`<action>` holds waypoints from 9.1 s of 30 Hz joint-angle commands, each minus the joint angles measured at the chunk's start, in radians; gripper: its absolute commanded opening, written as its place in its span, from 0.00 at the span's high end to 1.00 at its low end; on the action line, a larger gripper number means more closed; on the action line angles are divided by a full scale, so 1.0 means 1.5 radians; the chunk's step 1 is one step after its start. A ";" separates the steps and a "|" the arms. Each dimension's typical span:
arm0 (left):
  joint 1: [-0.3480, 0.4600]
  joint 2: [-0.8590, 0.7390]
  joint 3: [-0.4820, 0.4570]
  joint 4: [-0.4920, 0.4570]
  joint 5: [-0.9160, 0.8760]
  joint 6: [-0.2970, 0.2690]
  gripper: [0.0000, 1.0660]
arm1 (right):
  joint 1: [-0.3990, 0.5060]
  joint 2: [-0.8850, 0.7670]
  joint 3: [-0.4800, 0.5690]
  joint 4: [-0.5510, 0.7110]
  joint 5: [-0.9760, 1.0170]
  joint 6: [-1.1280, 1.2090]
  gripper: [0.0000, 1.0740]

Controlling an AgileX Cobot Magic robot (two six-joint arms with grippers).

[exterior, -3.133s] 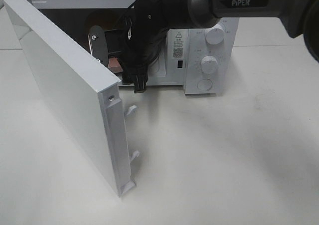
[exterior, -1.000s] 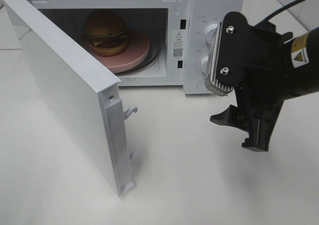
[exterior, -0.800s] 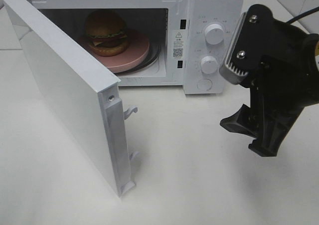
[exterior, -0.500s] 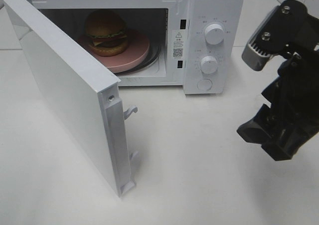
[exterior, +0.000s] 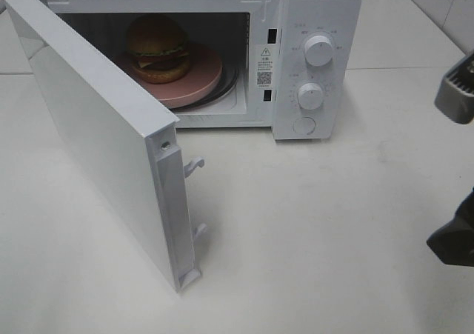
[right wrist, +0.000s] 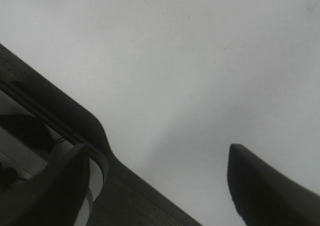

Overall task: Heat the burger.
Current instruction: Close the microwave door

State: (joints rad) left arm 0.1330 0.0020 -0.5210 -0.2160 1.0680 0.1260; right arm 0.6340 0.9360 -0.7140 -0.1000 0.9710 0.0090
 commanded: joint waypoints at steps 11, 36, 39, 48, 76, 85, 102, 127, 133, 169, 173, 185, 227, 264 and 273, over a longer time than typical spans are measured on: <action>-0.004 0.000 0.001 0.000 0.003 -0.002 0.06 | -0.003 -0.185 0.003 -0.001 0.119 0.031 0.31; -0.004 0.000 0.001 0.000 0.003 -0.002 0.06 | -0.246 -0.472 0.089 0.003 0.104 0.016 0.31; -0.004 0.000 0.001 0.000 0.003 -0.002 0.06 | -0.264 -0.507 0.113 0.011 0.072 0.016 0.31; -0.004 0.000 0.001 0.000 0.003 -0.002 0.06 | -0.319 -0.596 0.145 0.027 0.015 0.018 0.31; -0.004 0.000 0.001 0.000 0.003 -0.002 0.06 | -0.344 -0.646 0.145 0.028 0.015 0.017 0.31; -0.004 0.000 0.001 0.000 0.003 -0.002 0.06 | -0.344 -0.646 0.145 0.027 0.015 0.017 0.31; -0.004 0.000 0.001 -0.001 0.003 -0.002 0.06 | -0.344 -0.646 0.145 0.027 0.015 0.017 0.31; -0.004 0.059 -0.015 -0.013 -0.109 -0.002 0.15 | -0.344 -0.646 0.145 0.027 0.015 0.017 0.31; -0.004 0.154 -0.014 -0.025 -0.153 -0.002 0.44 | -0.344 -0.646 0.145 0.027 0.015 0.017 0.31; -0.004 0.485 0.142 -0.263 -0.733 0.244 1.00 | -0.344 -0.646 0.145 0.027 0.015 0.018 0.31; -0.004 0.522 0.149 -0.261 -0.789 0.238 1.00 | -0.344 -0.646 0.145 0.027 0.015 0.018 0.31; -0.004 0.599 0.149 -0.191 -0.876 0.153 1.00 | -0.344 -0.646 0.145 0.027 0.015 0.017 0.31; -0.272 1.003 0.148 0.229 -1.316 -0.219 1.00 | -0.344 -0.646 0.145 0.027 0.015 0.017 0.31; -0.495 1.207 -0.142 0.067 -1.223 -0.147 1.00 | -0.344 -0.646 0.145 0.027 0.015 0.018 0.31; -0.500 1.267 -0.247 0.039 -1.175 -0.145 1.00 | -0.344 -0.646 0.145 0.027 0.015 0.018 0.31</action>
State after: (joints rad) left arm -0.6110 1.8870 -0.8460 -0.1400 -0.7120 -0.0930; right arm 0.1240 -0.0040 -0.5000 -0.0630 1.0000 0.0430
